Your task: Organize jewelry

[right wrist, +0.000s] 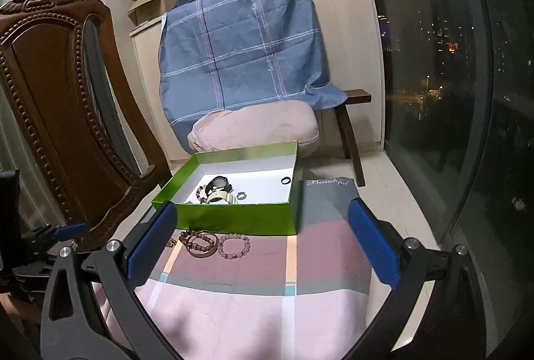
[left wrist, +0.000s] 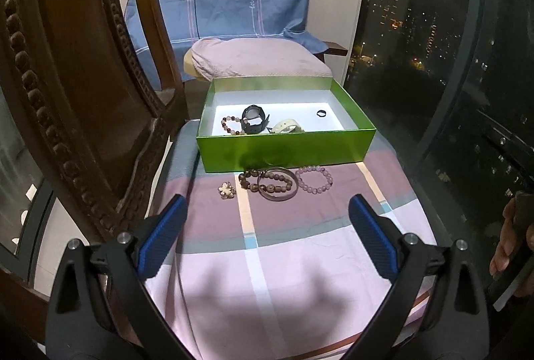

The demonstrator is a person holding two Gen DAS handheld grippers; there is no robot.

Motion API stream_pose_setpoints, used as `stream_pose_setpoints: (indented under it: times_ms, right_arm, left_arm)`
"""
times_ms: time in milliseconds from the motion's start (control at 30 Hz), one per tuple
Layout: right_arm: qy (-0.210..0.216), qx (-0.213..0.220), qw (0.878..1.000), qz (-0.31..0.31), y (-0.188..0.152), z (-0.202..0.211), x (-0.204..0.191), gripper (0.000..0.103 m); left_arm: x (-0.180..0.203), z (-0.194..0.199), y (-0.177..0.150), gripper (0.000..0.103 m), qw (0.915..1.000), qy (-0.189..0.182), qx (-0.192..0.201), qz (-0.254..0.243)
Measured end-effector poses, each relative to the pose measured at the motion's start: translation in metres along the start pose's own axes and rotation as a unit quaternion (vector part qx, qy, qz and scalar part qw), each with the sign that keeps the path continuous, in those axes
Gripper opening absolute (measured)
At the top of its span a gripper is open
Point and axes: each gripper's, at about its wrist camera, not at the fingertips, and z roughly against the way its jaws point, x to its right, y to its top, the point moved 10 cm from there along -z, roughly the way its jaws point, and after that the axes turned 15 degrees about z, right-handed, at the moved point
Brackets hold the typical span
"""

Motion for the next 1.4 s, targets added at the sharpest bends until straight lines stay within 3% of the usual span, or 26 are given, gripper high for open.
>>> stream_pose_setpoints:
  times_ms: [600,1000,1100,1333,1400]
  right_arm:
    - [0.006,-0.008,1.0,0.007,-0.004,-0.006,-0.008,0.099]
    - [0.011,-0.015,1.0,0.007,-0.006,-0.01,-0.011,0.099]
    - [0.015,-0.024,1.0,0.01,-0.009,-0.015,-0.014,0.099]
    - [0.029,-0.05,0.998,0.016,-0.021,-0.029,-0.026,0.099]
    - [0.031,-0.055,0.998,0.018,-0.023,-0.032,-0.029,0.099]
  left_arm:
    - [-0.003,-0.009,-0.002,0.096,0.9999,0.004,-0.01,-0.001]
    - [-0.021,-0.044,-0.006,0.096,0.999,0.031,-0.032,0.005]
    - [-0.038,-0.07,-0.007,0.088,0.997,0.048,-0.055,0.025]
    - [-0.066,-0.126,-0.016,0.055,0.991,0.075,-0.102,0.043]
    - [-0.068,-0.136,-0.018,0.053,0.9901,0.078,-0.108,0.044]
